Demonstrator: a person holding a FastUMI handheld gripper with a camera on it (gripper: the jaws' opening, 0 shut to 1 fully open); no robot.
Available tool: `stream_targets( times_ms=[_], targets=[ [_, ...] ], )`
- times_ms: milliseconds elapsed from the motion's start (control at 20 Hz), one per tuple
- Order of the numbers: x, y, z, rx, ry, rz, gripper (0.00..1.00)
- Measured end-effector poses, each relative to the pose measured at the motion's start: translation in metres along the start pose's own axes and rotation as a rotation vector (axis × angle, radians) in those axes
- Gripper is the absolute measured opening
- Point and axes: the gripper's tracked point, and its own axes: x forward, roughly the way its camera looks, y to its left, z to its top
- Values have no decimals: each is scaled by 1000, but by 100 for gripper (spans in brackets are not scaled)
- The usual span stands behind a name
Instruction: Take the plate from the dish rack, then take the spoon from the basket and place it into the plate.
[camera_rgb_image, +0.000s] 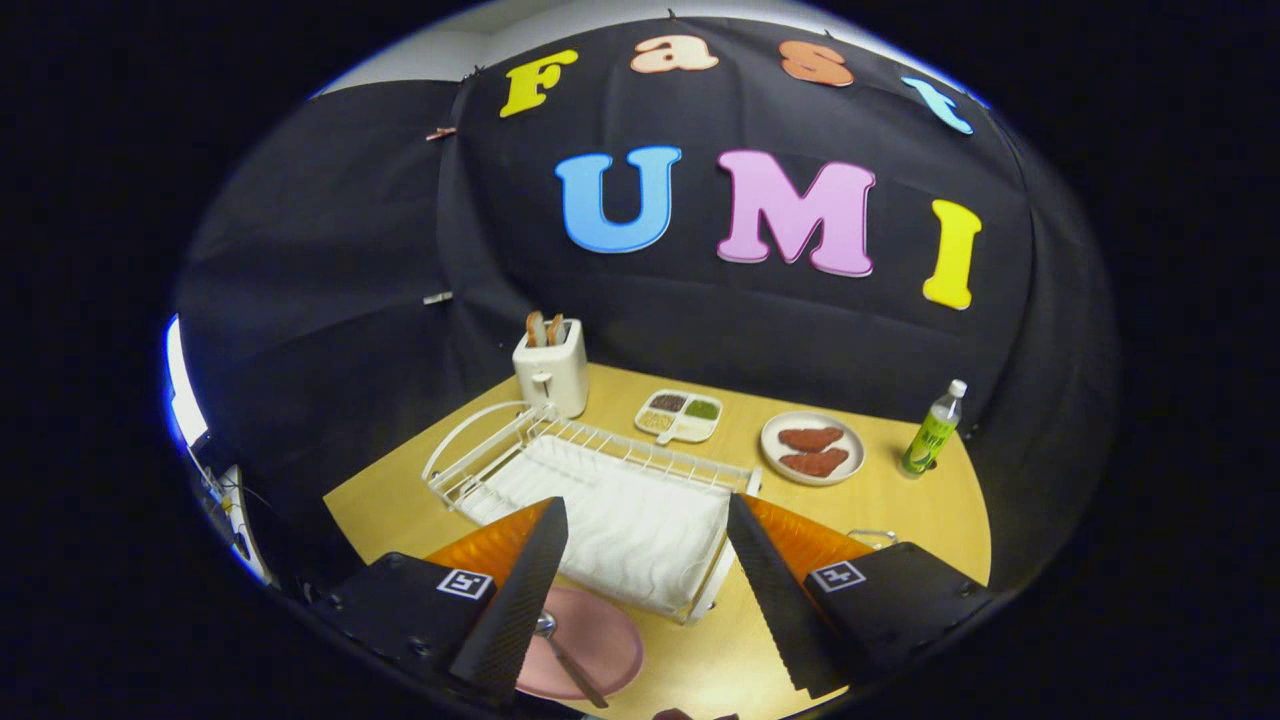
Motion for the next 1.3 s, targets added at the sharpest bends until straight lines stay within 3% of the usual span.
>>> stream_targets(
  times_ms=[350,650,1300],
  targets=[
    [-49,-77,80,-112,-225,-114,98],
    [-74,-115,68,-118,-251,-109,98],
    [-77,-171,24,-90,-214,-45,98]
  ],
)
